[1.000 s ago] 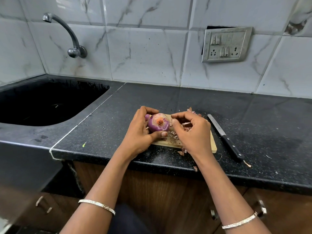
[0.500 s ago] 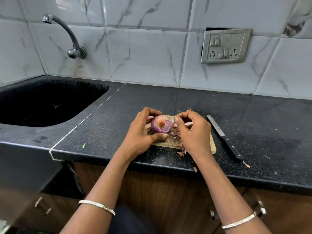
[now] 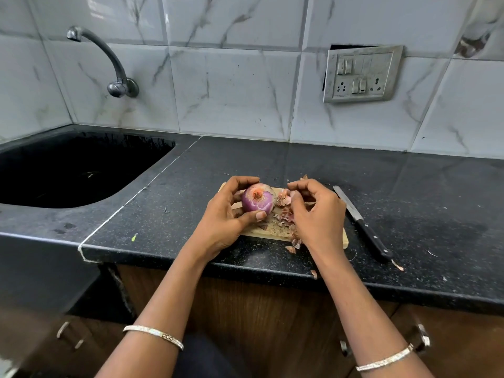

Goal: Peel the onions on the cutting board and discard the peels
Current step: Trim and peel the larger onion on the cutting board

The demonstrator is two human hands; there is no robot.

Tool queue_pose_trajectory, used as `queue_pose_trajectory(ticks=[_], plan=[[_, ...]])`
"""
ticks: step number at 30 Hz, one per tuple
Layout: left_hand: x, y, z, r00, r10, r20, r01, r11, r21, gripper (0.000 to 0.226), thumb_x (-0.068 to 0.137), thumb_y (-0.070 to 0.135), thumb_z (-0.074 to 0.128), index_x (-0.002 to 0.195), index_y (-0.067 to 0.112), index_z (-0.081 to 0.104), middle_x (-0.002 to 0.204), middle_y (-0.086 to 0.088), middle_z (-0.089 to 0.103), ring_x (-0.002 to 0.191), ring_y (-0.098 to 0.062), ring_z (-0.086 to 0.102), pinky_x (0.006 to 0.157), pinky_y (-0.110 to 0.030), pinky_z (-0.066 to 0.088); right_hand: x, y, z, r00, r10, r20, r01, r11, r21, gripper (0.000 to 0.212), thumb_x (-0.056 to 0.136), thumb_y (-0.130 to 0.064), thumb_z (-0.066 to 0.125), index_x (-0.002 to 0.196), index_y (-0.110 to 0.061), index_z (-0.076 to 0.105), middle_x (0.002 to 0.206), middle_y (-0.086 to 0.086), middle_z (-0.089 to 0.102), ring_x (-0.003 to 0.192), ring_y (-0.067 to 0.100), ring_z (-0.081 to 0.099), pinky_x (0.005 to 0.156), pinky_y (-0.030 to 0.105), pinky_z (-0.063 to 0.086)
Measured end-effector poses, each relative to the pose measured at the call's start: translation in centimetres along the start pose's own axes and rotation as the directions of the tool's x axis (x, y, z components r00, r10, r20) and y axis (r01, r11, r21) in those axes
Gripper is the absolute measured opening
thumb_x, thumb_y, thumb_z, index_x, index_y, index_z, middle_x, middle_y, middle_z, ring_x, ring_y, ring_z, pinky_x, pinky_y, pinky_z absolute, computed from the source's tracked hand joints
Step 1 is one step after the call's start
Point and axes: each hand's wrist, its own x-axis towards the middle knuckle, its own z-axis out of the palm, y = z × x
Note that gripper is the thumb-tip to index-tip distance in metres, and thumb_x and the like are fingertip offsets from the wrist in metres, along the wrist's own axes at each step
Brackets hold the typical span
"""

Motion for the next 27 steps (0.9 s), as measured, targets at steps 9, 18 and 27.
queue_pose_trajectory(ticks=[9,18,27], plan=[[0.0,0.0,-0.1,1.000,0.024,-0.006,-0.024,1.000,0.008,0.058,0.082,-0.006,0.079,0.129,0.020,0.058,0.131,-0.001,0.059,0.115,-0.003,0.060,0.088,-0.021,0.056,-0.2,-0.3,0.1,0.978,-0.181,0.100,0.187,0.981,-0.059,0.027,0.089,-0.001,0.060,0.105,-0.019,0.075,0.108,-0.007,0.066,0.105,0.010,0.061,0.096,0.033,0.049],[0.0,0.0,0.1,0.999,0.022,0.049,-0.024,0.998,0.054,0.063,0.079,-0.019,0.072,0.129,0.018,0.061,0.130,-0.004,0.061,0.116,-0.014,0.065,0.097,-0.029,0.056,-0.1,-0.2,0.1,0.964,-0.225,0.141,0.218,0.974,0.061,0.015,0.084,-0.014,0.081,0.099,-0.016,0.082,0.092,-0.005,0.078,0.087,0.001,0.070,0.085,0.005,0.044],[0.4,-0.6,-0.1,0.992,0.125,0.000,-0.118,0.936,0.332,0.068,0.068,0.019,0.094,0.130,0.030,0.066,0.128,0.005,0.052,0.122,-0.012,0.057,0.101,-0.036,0.055,-0.2,0.0,0.2,0.965,-0.239,0.112,0.242,0.970,-0.017,0.014,0.084,-0.010,0.078,0.096,-0.018,0.081,0.089,-0.006,0.077,0.082,0.001,0.068,0.091,0.015,0.048]])
